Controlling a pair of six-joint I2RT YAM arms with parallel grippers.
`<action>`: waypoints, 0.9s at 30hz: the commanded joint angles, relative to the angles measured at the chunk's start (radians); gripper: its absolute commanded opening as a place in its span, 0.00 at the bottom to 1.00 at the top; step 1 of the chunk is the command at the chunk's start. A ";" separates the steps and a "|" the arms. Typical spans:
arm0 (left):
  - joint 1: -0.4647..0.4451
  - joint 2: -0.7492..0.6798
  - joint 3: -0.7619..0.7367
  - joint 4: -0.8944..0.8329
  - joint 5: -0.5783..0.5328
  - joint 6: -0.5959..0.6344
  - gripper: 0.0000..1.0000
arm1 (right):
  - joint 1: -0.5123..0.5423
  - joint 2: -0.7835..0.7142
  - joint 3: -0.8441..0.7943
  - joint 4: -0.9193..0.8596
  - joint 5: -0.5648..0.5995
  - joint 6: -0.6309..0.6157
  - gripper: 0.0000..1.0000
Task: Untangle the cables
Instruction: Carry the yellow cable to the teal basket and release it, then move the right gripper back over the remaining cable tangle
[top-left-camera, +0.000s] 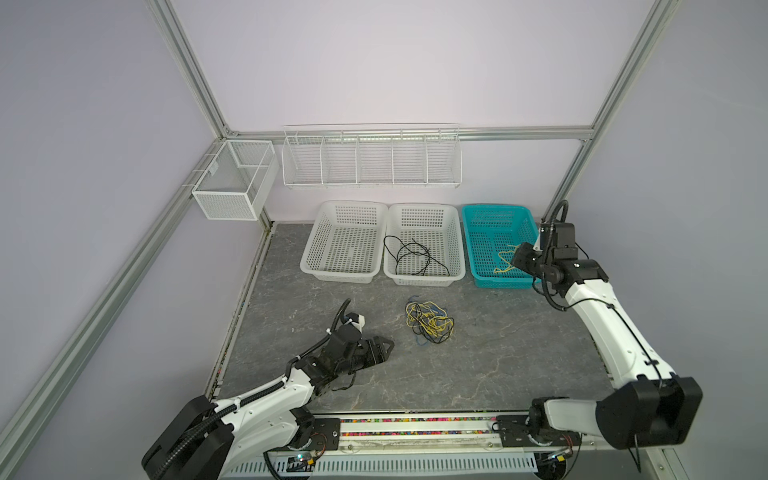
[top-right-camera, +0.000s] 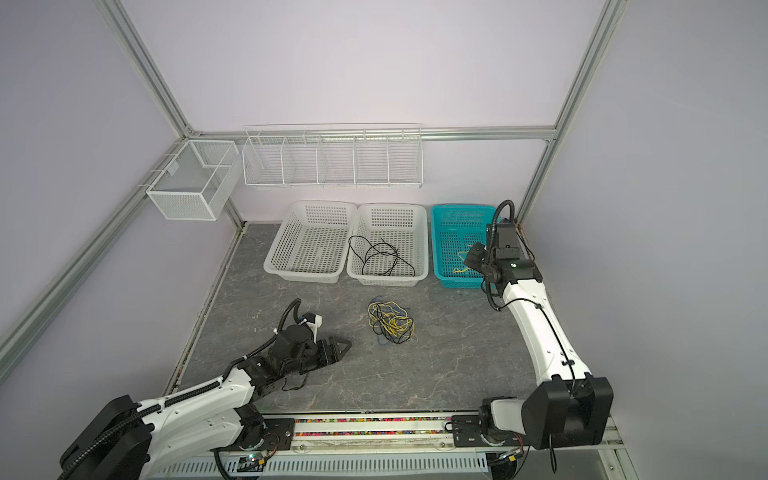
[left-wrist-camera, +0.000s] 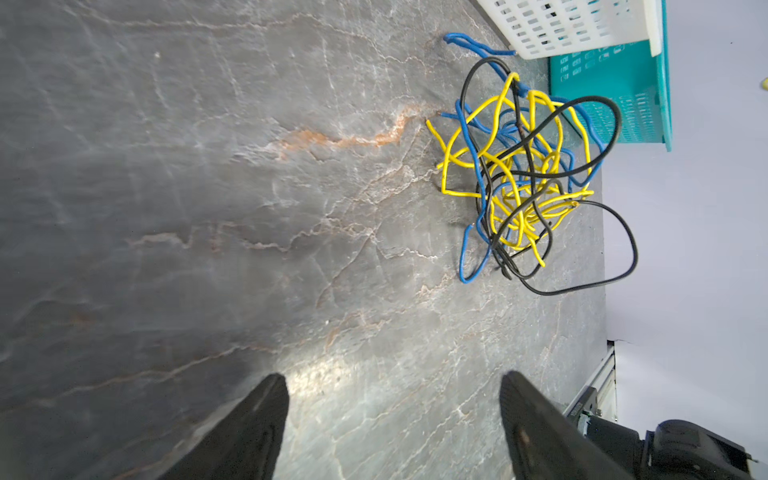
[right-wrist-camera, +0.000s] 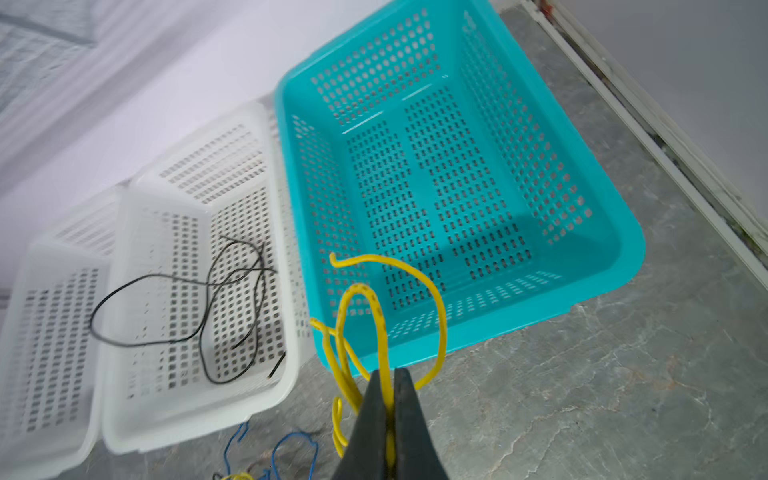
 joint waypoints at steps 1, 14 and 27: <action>0.004 0.018 0.026 0.025 0.022 -0.017 0.81 | -0.038 0.057 0.039 0.038 0.036 0.074 0.07; 0.004 -0.018 0.012 0.003 0.007 -0.011 0.81 | -0.063 0.119 0.093 0.020 -0.136 0.090 0.50; 0.004 0.026 0.063 -0.003 0.024 -0.007 0.81 | 0.270 -0.095 -0.280 0.118 -0.431 0.043 0.60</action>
